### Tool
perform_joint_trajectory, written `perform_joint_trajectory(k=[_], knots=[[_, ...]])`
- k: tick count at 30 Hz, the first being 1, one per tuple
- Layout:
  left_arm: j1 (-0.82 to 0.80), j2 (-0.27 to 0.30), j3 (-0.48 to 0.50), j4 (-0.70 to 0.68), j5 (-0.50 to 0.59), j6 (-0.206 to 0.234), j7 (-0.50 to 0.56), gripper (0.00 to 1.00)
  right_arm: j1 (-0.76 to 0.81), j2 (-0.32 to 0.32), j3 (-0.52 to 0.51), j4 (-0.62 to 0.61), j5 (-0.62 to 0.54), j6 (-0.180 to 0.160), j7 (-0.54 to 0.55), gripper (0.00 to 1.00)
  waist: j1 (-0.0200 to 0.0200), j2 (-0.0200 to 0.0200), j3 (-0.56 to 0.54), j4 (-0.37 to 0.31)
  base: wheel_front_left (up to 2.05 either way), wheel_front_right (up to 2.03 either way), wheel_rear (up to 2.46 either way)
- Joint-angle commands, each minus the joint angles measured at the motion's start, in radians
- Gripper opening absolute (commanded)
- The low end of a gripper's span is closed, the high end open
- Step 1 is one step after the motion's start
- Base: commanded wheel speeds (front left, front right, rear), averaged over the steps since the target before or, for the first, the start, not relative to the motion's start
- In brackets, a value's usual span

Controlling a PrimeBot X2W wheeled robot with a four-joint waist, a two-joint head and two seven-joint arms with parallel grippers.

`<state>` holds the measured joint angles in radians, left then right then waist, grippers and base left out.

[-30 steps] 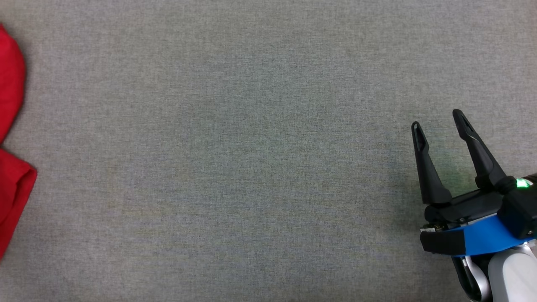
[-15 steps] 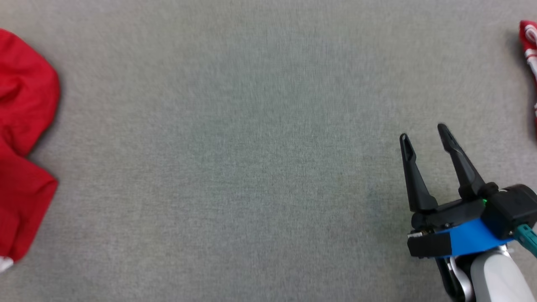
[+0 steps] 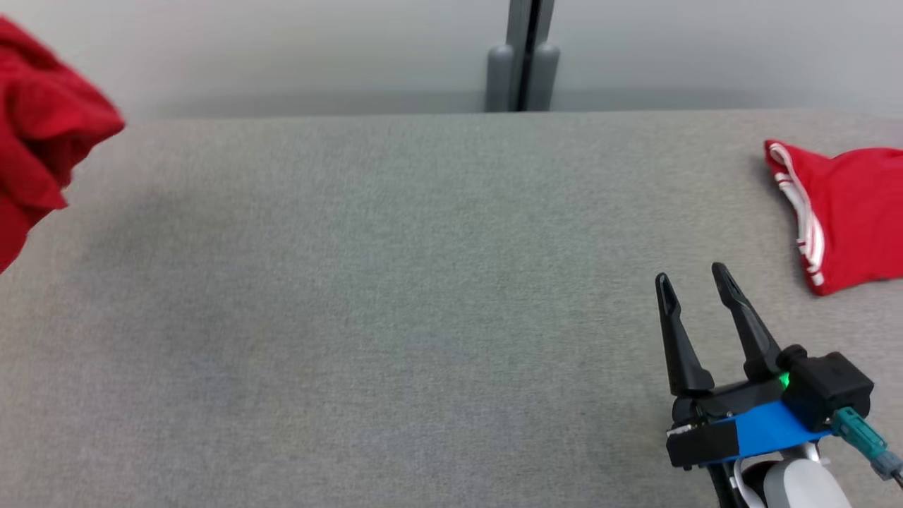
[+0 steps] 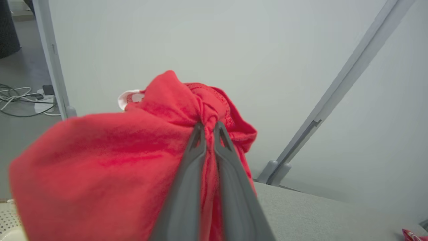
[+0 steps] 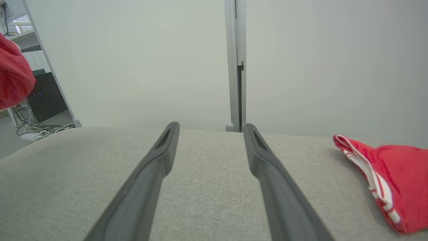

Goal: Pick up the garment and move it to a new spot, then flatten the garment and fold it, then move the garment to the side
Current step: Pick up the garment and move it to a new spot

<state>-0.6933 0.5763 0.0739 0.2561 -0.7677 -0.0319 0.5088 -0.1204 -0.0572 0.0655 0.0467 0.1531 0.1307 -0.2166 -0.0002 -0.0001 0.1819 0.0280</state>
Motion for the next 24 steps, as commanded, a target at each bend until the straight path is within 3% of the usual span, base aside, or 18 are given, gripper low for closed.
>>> perform_joint_trajectory(k=[1,8,14,19,24], knots=[[-0.022,-0.017,-0.019,-0.024,0.005,-0.002,0.008,0.00,0.013,0.004,0.001,0.006,0.006,0.000,-0.007,1.00,0.0002,0.0001,-0.046,-0.041,0.00,0.00,0.00],[-0.071,-0.101,-0.132,-0.188,0.003,-0.014,0.056,0.00,0.047,0.006,-0.008,0.030,0.029,0.000,-0.018,1.00,0.0002,0.0001,-0.114,-0.114,0.00,0.00,0.00],[-0.016,-0.185,-0.237,-0.268,-0.003,-0.022,0.080,0.00,0.055,0.006,-0.008,0.027,0.044,0.000,-0.022,1.00,0.0002,0.0001,-0.122,-0.180,0.00,0.00,0.00],[0.088,-0.255,-0.326,-0.237,0.016,-0.028,0.053,0.00,0.057,0.006,-0.006,0.027,0.045,0.000,-0.021,1.00,0.0002,0.0001,-0.119,-0.227,0.00,0.00,0.00],[0.204,-0.299,-0.408,-0.101,0.093,-0.022,-0.041,0.00,0.051,0.006,0.006,0.026,0.049,0.000,-0.016,1.00,0.0002,0.0001,-0.110,-0.270,0.00,0.00,0.00]])
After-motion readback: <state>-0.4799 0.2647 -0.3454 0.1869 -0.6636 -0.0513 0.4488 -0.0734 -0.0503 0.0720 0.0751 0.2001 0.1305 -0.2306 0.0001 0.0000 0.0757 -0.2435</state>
